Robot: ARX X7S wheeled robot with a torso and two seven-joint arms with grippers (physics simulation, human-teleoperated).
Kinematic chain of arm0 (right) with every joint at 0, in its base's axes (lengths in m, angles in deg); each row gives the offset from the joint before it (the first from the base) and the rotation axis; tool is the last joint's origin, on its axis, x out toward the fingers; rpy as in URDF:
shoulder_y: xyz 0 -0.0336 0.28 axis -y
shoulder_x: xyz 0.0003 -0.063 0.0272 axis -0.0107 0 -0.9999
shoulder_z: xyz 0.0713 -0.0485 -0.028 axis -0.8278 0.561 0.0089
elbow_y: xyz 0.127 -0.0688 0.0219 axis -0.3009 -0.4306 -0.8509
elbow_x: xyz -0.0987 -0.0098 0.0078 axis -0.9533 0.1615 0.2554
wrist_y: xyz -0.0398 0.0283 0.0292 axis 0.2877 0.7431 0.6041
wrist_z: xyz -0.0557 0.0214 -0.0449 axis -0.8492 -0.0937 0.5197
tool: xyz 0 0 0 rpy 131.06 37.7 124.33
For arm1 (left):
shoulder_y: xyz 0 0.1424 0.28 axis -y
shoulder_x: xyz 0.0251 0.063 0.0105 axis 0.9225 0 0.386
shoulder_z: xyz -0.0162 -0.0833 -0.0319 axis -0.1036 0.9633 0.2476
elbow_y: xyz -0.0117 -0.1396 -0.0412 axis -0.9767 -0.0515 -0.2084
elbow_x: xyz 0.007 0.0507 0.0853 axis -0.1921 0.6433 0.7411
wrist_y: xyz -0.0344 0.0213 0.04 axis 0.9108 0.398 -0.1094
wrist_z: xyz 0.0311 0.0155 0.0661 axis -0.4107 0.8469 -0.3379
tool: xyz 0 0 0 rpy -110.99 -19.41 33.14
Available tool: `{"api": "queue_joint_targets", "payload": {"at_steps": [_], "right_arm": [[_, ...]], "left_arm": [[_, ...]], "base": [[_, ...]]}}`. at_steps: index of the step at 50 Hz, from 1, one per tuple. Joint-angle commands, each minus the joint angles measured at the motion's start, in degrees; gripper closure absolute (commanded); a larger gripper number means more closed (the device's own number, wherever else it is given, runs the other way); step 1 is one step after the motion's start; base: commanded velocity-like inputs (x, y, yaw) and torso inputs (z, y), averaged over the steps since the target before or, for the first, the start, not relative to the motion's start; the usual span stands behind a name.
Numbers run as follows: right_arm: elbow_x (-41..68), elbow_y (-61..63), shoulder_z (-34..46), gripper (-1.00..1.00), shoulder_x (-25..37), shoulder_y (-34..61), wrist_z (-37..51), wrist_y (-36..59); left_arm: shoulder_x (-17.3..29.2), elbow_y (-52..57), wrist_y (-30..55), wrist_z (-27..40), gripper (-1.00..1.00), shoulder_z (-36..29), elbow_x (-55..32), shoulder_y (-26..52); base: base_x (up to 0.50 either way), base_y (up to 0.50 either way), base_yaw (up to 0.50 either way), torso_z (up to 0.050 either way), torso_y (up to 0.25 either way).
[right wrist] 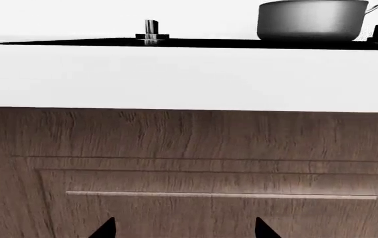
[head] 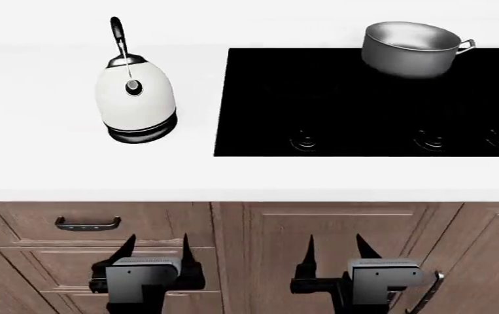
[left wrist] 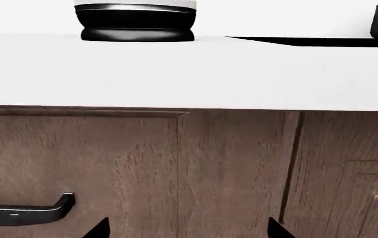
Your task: Pick the kettle from the counter and place it on a stove burner. Then turn the burner on.
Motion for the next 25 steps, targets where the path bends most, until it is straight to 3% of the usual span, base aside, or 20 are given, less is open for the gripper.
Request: {"api": "queue_joint_targets", "payload": {"at_steps": [1, 25], "right_arm": [[0.4, 0.0, 0.6, -1.00, 0.5, 0.0, 0.5, -0.1], [1.2, -0.1, 1.5, -1.00, 1.2, 0.2, 1.3, -0.5]], "left_arm": [[0.4, -0.2, -0.2, 0.4, -1.00, -0.5, -0.5, 0.1], [1.1, -0.1, -0.5, 1.6, -1.00, -1.3, -1.3, 0.2]], "base": [[0.00, 0.50, 0.00, 0.000, 0.000], [0.00, 0.48, 0.00, 0.000, 0.000]]}}
